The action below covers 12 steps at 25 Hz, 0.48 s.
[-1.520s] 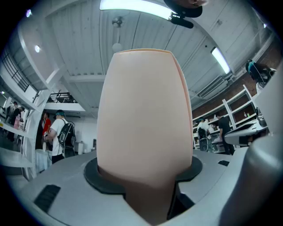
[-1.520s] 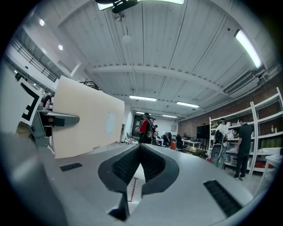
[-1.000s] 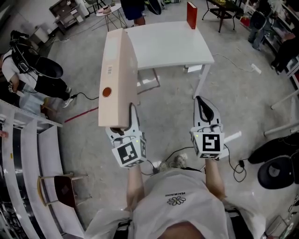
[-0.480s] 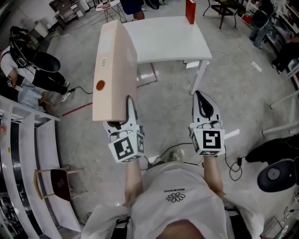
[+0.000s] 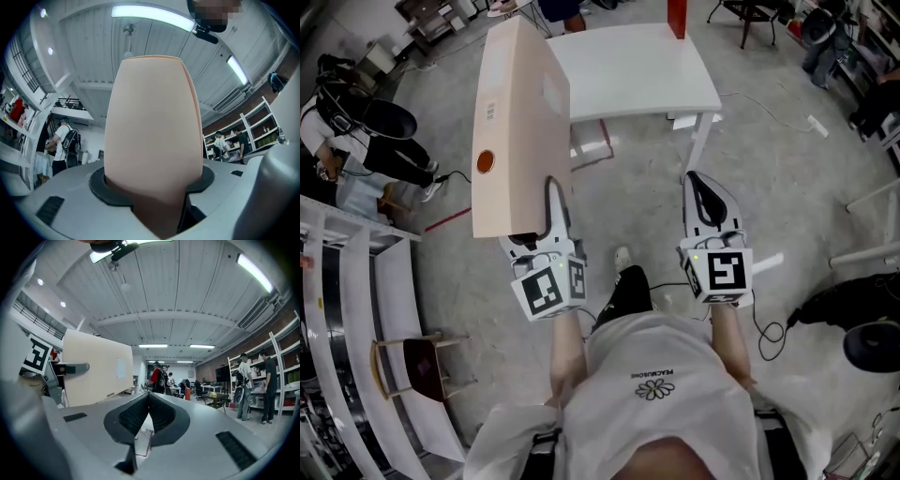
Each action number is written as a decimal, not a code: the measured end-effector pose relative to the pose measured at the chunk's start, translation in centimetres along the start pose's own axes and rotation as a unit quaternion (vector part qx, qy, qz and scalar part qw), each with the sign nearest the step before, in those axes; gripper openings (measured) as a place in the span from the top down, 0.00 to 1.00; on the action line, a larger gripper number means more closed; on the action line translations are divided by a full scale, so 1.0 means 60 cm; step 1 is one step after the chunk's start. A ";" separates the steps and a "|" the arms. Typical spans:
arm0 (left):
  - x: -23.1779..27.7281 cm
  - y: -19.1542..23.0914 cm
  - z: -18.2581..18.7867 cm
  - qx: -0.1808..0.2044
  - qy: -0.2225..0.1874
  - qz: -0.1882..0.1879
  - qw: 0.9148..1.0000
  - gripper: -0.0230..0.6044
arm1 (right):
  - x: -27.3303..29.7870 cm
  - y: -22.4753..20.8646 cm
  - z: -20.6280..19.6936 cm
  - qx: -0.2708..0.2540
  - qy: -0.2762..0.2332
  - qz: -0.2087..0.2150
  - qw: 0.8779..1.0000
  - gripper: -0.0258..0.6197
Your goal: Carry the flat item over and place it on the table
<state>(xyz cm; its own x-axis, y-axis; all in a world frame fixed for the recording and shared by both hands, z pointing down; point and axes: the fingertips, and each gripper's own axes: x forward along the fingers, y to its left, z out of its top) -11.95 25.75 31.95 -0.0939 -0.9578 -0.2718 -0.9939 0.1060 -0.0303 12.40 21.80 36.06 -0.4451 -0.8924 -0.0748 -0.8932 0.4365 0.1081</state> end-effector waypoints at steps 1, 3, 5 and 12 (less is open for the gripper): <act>0.013 0.001 0.001 -0.002 -0.006 -0.001 1.000 0.50 | 0.009 -0.004 0.002 -0.002 -0.004 -0.001 1.000 0.94; 0.044 0.002 0.000 -0.007 -0.019 -0.004 1.000 0.50 | 0.031 -0.015 0.004 -0.007 -0.014 -0.007 1.000 0.94; 0.075 0.004 -0.004 -0.006 -0.031 -0.007 0.999 0.50 | 0.054 -0.025 0.002 -0.010 -0.021 -0.011 1.000 0.94; 0.216 -0.004 -0.019 -0.012 -0.060 -0.016 0.998 0.50 | 0.174 -0.077 -0.005 -0.014 -0.024 -0.027 0.999 0.94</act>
<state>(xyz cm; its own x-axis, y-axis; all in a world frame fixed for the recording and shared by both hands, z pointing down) -12.97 12.99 29.53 -0.0550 -0.9219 -0.3835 -0.9976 0.0669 -0.0179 11.91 10.46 35.10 -0.3998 -0.9076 -0.1282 -0.9139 0.3841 0.1312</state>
